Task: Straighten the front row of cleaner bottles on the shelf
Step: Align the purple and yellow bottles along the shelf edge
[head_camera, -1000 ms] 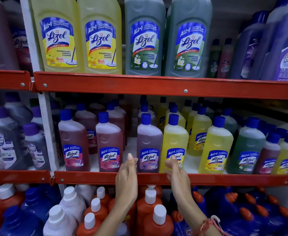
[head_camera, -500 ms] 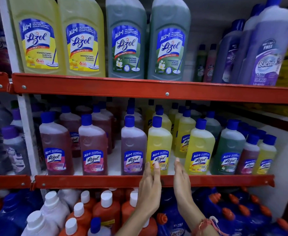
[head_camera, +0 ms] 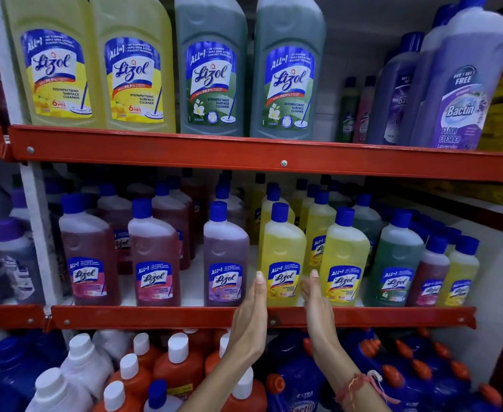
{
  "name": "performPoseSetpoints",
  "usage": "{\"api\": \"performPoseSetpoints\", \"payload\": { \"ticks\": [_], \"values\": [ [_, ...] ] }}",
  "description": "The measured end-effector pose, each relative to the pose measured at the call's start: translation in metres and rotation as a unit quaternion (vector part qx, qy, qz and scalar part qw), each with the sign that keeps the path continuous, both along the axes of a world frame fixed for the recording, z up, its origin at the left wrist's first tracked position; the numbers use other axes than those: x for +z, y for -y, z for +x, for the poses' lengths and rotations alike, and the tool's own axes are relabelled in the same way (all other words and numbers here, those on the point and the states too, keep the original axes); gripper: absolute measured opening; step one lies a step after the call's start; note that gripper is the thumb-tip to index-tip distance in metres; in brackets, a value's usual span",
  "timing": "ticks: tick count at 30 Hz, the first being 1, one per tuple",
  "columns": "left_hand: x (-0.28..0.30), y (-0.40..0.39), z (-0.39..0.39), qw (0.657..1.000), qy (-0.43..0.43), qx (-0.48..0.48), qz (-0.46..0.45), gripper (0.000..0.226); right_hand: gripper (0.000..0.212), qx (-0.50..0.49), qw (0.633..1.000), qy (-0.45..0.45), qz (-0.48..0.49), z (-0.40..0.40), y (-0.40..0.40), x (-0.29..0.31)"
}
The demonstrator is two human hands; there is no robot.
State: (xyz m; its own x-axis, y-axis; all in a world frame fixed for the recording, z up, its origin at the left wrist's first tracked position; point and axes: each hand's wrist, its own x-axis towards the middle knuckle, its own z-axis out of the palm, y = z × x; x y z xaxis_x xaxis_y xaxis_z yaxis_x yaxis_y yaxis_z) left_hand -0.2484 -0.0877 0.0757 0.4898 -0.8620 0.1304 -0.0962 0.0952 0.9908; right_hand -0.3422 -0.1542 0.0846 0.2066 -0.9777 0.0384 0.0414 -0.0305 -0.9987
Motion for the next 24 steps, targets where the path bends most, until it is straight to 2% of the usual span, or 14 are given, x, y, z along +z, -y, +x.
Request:
{"api": "performPoseSetpoints", "payload": {
  "ticks": [3,5,8,10,14,17,20,24],
  "values": [
    [0.003,0.002,0.000,1.000,0.005,-0.012,0.020,0.102,0.043,0.014,1.000,-0.009,-0.001,-0.002,0.003,-0.001],
    [0.004,0.004,0.003,1.000,0.004,-0.010,0.022,0.095,0.048,0.020,1.000,-0.015,0.000,-0.004,0.006,-0.003],
    [-0.002,0.008,0.009,0.999,-0.032,0.001,0.009,0.076,0.068,0.017,1.000,-0.019,0.002,-0.006,0.008,-0.005],
    [-0.006,0.010,0.011,0.999,-0.039,0.007,0.004,0.077,0.081,0.004,1.000,-0.020,0.005,-0.007,0.010,-0.006],
    [-0.007,0.012,0.013,0.999,-0.038,0.012,0.013,0.091,0.057,0.003,1.000,-0.013,-0.010,-0.012,0.004,-0.002],
    [-0.010,0.013,0.014,0.999,-0.048,0.007,0.012,0.070,0.062,0.006,1.000,0.009,-0.013,-0.016,0.006,-0.002],
    [-0.009,0.012,0.014,0.999,-0.047,0.005,0.014,0.078,0.063,0.011,1.000,0.024,-0.016,-0.016,0.005,-0.002],
    [-0.003,0.007,0.014,0.999,-0.036,0.005,0.008,0.104,0.065,0.007,1.000,0.024,-0.016,-0.016,0.007,-0.003]
  ]
}}
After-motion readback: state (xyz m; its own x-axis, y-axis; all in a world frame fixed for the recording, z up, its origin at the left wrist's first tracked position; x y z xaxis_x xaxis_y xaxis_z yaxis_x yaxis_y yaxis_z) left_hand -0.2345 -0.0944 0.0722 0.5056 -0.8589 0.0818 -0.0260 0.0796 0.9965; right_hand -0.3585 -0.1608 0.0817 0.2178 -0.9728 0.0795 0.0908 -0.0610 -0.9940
